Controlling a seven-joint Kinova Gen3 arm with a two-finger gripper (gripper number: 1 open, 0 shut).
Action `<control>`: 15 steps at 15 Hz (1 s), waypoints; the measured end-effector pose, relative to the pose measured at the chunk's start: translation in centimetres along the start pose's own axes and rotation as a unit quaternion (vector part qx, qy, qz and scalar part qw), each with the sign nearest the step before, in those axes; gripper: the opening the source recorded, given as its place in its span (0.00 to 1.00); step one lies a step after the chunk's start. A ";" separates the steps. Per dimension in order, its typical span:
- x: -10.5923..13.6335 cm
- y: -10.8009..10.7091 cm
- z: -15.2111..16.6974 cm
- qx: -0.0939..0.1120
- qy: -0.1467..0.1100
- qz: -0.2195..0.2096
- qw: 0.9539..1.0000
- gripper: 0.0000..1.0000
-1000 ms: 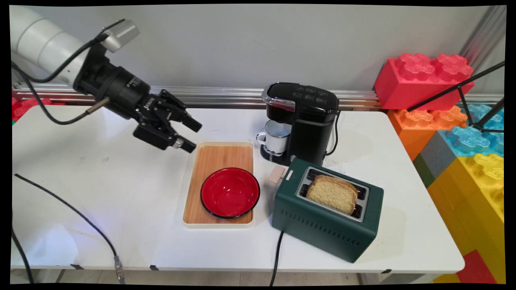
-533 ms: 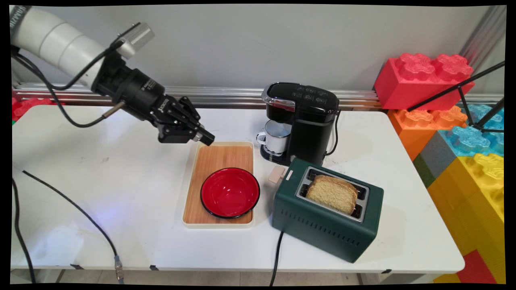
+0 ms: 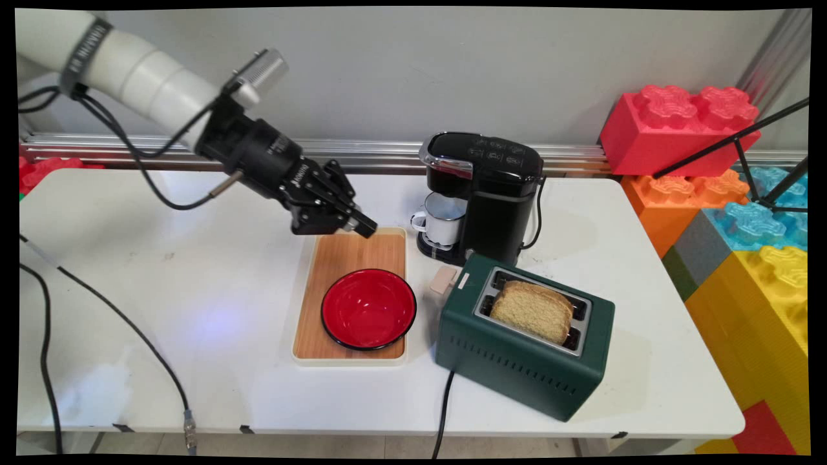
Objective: Press the toaster switch
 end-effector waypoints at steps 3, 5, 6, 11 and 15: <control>0.0 -0.9 1.7 -0.006 0.001 0.007 1.000 0.00; -0.1 -1.6 3.0 -0.010 0.002 0.005 1.000 0.00; -0.1 -1.8 3.6 -0.011 0.004 0.000 1.000 0.00; -0.4 -3.1 6.0 -0.015 0.008 -0.008 1.000 0.00; -0.8 -3.6 7.3 -0.032 0.013 -0.002 0.999 0.00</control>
